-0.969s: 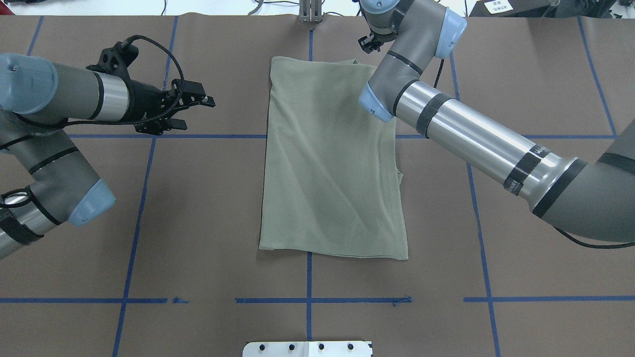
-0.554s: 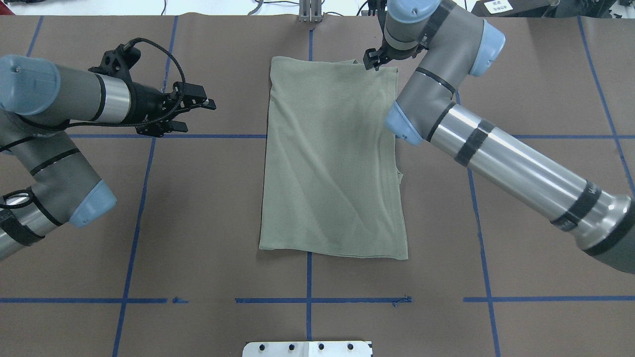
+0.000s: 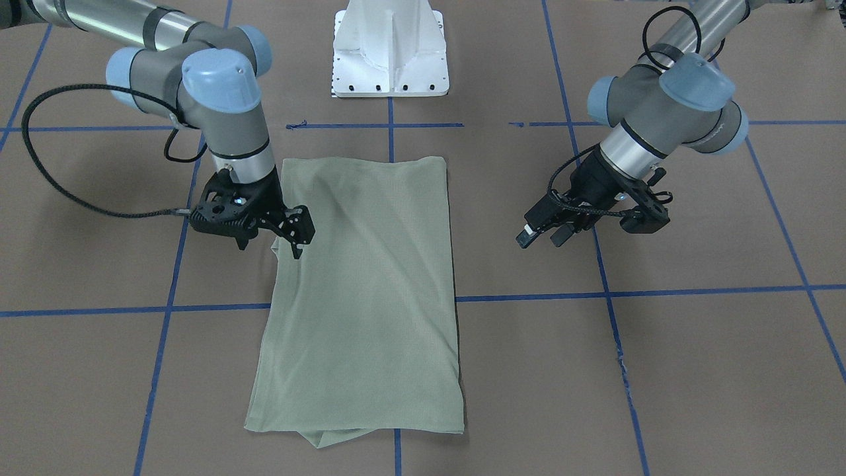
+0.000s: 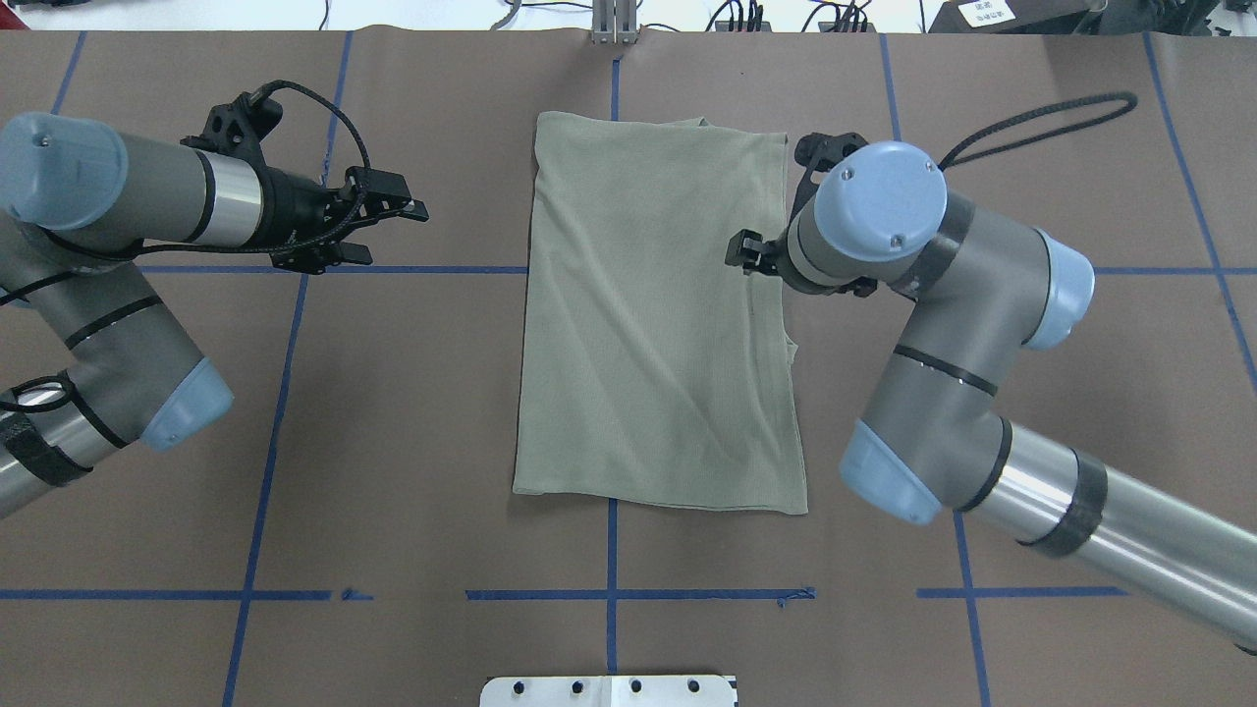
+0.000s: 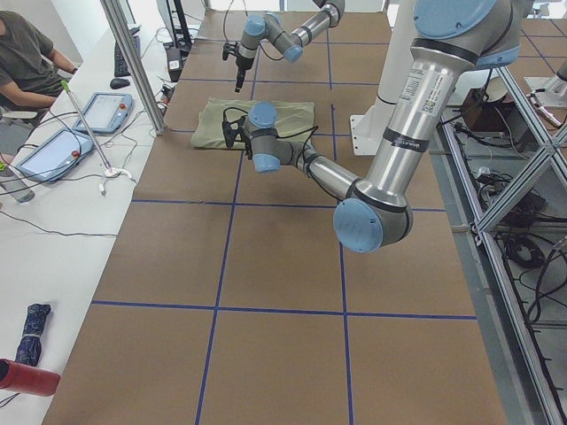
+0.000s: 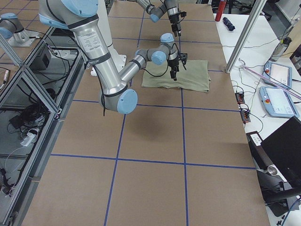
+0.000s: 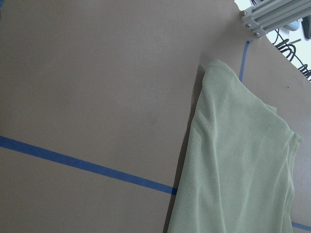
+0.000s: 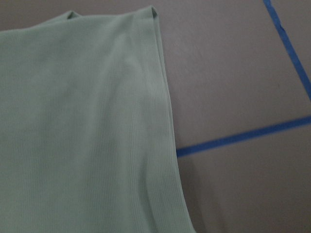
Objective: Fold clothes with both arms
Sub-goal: 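Lower the right gripper to the shirt's near corner and grasp it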
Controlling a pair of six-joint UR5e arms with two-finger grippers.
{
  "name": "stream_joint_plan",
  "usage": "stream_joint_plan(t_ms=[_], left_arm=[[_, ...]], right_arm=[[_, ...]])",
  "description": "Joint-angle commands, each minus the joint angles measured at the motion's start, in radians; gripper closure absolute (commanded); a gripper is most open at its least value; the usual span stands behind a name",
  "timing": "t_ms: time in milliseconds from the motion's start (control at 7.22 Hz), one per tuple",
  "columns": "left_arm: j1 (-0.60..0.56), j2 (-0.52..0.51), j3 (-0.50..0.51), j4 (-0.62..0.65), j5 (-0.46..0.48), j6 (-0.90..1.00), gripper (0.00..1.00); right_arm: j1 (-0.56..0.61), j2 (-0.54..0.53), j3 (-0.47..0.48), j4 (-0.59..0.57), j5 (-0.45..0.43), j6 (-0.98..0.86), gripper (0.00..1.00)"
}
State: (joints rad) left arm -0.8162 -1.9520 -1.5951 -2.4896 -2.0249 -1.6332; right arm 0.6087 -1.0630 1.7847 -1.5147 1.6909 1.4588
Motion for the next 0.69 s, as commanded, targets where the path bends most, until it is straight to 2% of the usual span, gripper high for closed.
stream_joint_plan(t_ms=[0,277,554], left_arm=[[0.0,-0.004,0.001,0.0,0.0,-0.005,0.0],[0.0,-0.004,0.0,0.0,0.0,-0.01,0.0],[0.0,-0.002,0.0,0.0,0.003,-0.011,0.0]], right_arm=[[-0.195,-0.055,0.093,-0.053,-0.145,0.393,0.0],[-0.294,-0.078,0.09,-0.058,-0.195,0.549,0.0],[-0.303,-0.08,0.084,-0.058,-0.201,0.58,0.0]])
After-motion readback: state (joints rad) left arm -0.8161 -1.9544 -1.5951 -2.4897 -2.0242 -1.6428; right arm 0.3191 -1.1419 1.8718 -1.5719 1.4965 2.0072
